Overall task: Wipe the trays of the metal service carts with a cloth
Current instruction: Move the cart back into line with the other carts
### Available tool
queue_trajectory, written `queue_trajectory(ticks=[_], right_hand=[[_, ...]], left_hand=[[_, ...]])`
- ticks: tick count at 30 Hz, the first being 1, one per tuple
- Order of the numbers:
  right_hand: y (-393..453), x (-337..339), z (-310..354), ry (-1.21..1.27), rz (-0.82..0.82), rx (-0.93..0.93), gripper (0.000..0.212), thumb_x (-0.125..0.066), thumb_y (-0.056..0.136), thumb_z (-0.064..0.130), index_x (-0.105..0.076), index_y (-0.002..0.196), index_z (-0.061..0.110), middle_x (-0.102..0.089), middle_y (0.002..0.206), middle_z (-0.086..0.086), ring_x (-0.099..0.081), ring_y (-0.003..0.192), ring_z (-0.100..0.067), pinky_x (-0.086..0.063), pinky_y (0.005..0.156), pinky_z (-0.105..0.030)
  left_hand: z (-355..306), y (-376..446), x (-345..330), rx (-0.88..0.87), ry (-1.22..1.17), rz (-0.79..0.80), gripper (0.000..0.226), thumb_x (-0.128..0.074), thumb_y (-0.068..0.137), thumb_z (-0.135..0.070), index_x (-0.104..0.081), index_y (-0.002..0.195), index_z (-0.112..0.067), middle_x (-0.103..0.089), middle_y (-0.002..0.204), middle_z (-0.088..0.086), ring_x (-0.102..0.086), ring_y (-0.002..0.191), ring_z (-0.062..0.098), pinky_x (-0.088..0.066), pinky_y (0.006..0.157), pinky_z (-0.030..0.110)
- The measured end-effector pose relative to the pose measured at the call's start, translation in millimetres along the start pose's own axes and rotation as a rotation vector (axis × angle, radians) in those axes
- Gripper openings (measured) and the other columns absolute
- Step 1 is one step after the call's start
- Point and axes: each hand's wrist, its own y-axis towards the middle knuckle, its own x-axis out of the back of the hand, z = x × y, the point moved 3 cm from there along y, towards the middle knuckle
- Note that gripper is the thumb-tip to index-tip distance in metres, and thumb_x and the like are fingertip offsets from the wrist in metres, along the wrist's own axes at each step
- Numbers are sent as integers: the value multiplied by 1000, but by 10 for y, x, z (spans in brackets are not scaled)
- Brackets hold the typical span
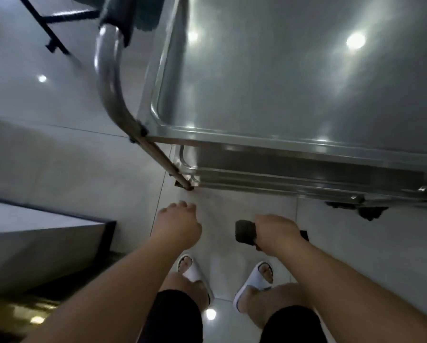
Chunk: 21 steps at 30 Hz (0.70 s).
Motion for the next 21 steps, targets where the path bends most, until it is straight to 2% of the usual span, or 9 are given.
queue_trajectory(ticks=[3,6,10,13,16,21], right_hand=[[-597,41,91,41,-14,24,41,-63,101,20,-54,141,13,-65,132,-9,-64,119,-27,-53,102,-39],[-1174,218,249,32,-80,20,36,-58,102,19,-55,137,18,-66,129,-9,-65,115,-30,-53,92,-40],[-1828,579,665,-22,-111,50,31,-60,102,20,-62,133,21,-68,122,-6,-67,108,-29,-50,82,-39],[-2192,852,1069,-78,-217,121,31,-62,100,26,-56,130,23,-67,116,-5,-66,102,-29,-49,76,-37],[-2477,1054,1504,-131,-318,168,35,-63,98,34,-49,129,26,-66,117,-3,-66,103,-30,-47,71,-38],[-2833,1358,2250,-193,-403,247,36,-65,96,39,-50,125,24,-66,115,-2,-66,102,-30,-56,81,-43]], left_hand=[[133,-566,172,0,-23,60,50,-46,100,-32,-49,148,-21,-55,144,7,-54,130,30,-45,105,44],[267,-1033,436,16,-53,66,46,-45,100,-31,-50,146,-22,-57,138,6,-57,122,30,-49,91,42],[565,-1585,785,45,-128,-10,42,-44,99,-33,-53,138,-22,-58,130,5,-56,116,29,-39,82,40],[896,-1899,1020,39,-211,-33,51,-45,99,-41,-49,147,-25,-55,140,4,-57,123,29,-51,89,42],[1299,-2168,1166,32,-260,-43,58,-46,100,-48,-42,155,-27,-52,149,3,-56,128,30,-54,97,45],[1932,-2557,1356,115,-290,-147,58,-47,101,-51,-44,153,-26,-55,147,4,-56,128,31,-52,104,51]])
